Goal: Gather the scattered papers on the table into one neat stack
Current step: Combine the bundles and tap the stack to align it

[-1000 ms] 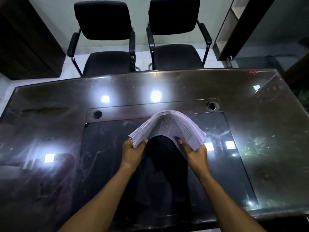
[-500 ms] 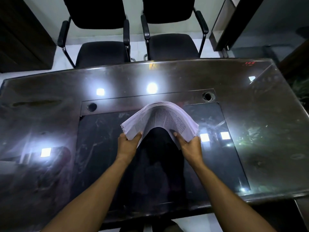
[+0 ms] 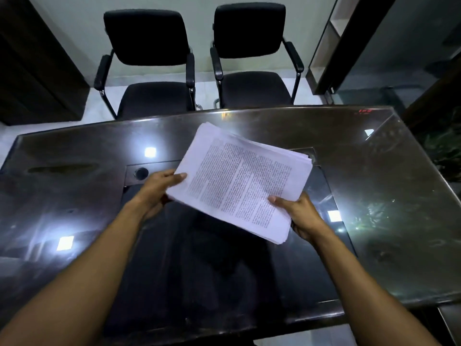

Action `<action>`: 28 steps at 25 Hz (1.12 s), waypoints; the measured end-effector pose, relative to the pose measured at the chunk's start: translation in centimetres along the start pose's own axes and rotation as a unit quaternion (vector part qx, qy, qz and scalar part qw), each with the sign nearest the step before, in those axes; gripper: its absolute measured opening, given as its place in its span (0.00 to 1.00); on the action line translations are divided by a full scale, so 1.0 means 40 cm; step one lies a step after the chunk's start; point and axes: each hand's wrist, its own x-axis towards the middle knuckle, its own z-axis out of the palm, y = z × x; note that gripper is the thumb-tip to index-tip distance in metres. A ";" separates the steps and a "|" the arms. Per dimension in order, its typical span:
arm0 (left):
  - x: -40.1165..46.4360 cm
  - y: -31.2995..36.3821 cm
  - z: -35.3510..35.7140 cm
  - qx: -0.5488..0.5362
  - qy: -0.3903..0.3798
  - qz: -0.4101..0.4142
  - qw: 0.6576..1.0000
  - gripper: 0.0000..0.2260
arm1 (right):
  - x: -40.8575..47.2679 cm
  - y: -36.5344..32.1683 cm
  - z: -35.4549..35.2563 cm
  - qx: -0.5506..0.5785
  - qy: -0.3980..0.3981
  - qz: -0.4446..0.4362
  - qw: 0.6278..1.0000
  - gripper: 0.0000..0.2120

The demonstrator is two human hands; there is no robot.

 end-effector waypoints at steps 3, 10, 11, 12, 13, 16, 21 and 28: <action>-0.031 -0.016 0.018 -0.233 -0.013 -0.018 0.972 0.08 | -0.016 0.011 0.074 0.106 0.060 -0.016 0.992 0.14; -0.073 -0.067 0.224 -0.251 0.105 -0.063 0.960 0.11 | -0.063 0.084 0.233 0.111 0.113 -0.030 0.987 0.14; -0.072 -0.075 0.221 -0.248 0.123 -0.060 0.959 0.11 | -0.071 0.088 0.233 0.107 0.103 -0.029 0.988 0.14; -0.073 -0.083 0.214 -0.249 0.127 -0.054 0.958 0.11 | -0.078 0.087 0.228 0.107 0.090 -0.028 0.990 0.14; -0.077 -0.085 0.204 -0.249 0.119 -0.044 0.960 0.11 | -0.081 0.084 0.217 0.115 0.073 -0.021 0.990 0.13; -0.085 -0.080 0.161 -0.253 0.063 0.002 0.966 0.12 | -0.084 0.055 0.148 0.200 0.029 0.042 0.979 0.11; -0.086 -0.044 0.088 -0.185 -0.017 0.041 0.982 0.18 | -0.031 -0.033 0.034 0.105 -0.057 0.081 0.989 0.19; -0.057 -0.078 0.118 0.001 -0.004 -0.024 1.000 0.11 | 0.063 -0.061 0.110 -0.140 -0.060 0.051 0.987 0.13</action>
